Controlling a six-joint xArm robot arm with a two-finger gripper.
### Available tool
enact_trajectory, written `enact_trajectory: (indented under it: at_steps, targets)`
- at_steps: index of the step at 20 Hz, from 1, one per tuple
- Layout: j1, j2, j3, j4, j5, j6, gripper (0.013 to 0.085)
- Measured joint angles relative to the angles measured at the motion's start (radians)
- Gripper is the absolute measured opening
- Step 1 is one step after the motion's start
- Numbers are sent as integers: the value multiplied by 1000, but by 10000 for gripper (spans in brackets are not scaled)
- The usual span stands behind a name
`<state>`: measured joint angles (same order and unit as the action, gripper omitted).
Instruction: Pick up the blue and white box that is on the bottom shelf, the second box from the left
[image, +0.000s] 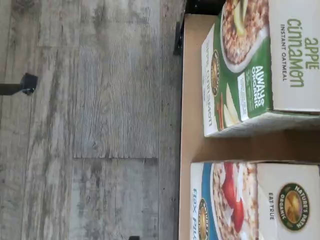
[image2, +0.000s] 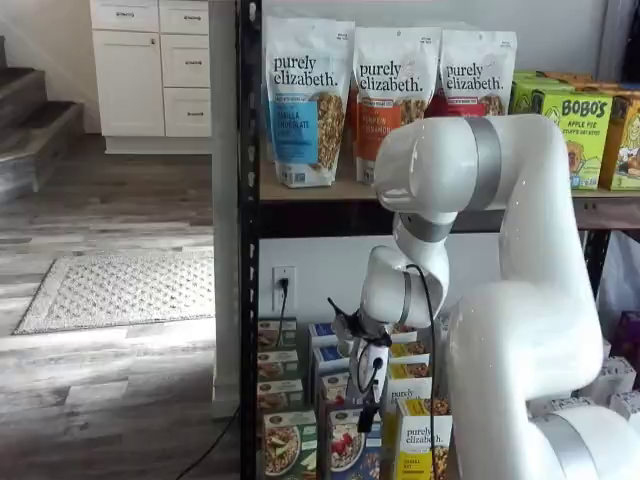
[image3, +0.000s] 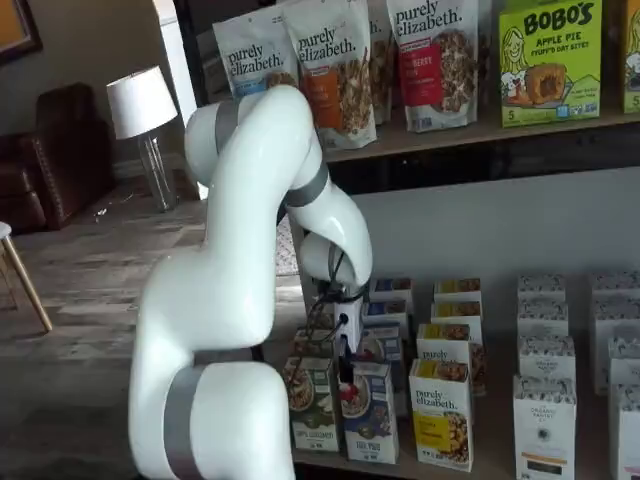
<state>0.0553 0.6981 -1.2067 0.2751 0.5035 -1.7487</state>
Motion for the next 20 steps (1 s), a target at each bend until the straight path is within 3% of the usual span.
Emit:
enact_trajectory:
  at_steps: [3, 8, 11, 15, 20]
  targets:
    - [9, 9, 7, -28, -32, 31, 850]
    - [19, 24, 9, -16, -61, 28, 850]
    - [22, 29, 17, 8, -92, 7, 850]
    - [29, 43, 26, 77, -164, -53, 850]
    - [27, 83, -11, 69, -181, -49, 850]
